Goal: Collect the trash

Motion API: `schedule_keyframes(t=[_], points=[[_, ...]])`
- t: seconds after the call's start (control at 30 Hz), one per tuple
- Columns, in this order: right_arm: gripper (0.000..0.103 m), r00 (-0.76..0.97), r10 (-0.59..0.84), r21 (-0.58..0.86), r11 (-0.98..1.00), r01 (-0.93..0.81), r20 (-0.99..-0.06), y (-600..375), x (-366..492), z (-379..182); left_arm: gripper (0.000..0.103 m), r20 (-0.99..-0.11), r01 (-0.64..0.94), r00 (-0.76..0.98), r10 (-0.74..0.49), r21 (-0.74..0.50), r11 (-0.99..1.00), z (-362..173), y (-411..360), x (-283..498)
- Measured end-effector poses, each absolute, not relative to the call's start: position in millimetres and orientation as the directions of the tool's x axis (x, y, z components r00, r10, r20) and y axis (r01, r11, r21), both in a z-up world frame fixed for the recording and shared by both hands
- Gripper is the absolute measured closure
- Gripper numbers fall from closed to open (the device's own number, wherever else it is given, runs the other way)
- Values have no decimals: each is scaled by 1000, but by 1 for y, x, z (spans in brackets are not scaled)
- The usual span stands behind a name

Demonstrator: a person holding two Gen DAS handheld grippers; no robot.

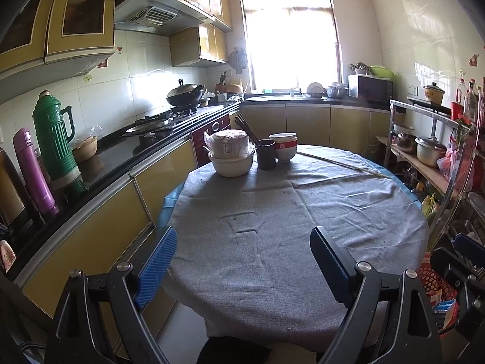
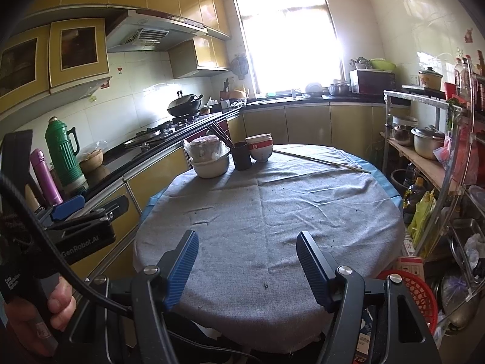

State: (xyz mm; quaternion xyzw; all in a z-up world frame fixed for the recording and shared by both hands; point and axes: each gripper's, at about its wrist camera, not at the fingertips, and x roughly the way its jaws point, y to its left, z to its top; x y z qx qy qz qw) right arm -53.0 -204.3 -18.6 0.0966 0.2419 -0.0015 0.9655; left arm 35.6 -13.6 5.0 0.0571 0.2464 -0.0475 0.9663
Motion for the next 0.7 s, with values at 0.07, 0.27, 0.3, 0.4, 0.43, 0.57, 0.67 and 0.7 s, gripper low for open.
schedule_keyframes(t=[0.07,0.27,0.3,0.4,0.43,0.57,0.67,0.7], points=[[32,880,47,197,979,54,-474,-206,-50,-21,13,-491,116,869,-59,87,989,2,-13,38],[32,878,39,201,977,66,-477,-208,-52,-21,13,-491,116,869,-64,75,990,2,-11,38],[32,880,36,197,978,66,-474,-207,-54,-20,13,-489,118,870,-67,74,990,3,-10,37],[32,882,34,192,979,65,-470,-206,-55,-19,13,-480,123,874,-72,75,990,5,-11,34],[32,883,33,192,979,65,-469,-205,-56,-18,13,-480,126,874,-75,74,989,5,-11,34],[32,881,33,193,979,67,-472,-205,-56,-19,13,-483,131,872,-81,72,989,5,-12,34],[32,879,34,197,978,69,-476,-205,-55,-20,13,-486,130,870,-80,70,989,4,-12,34],[32,878,35,198,978,68,-478,-205,-55,-20,13,-486,130,870,-80,69,989,4,-12,34]])
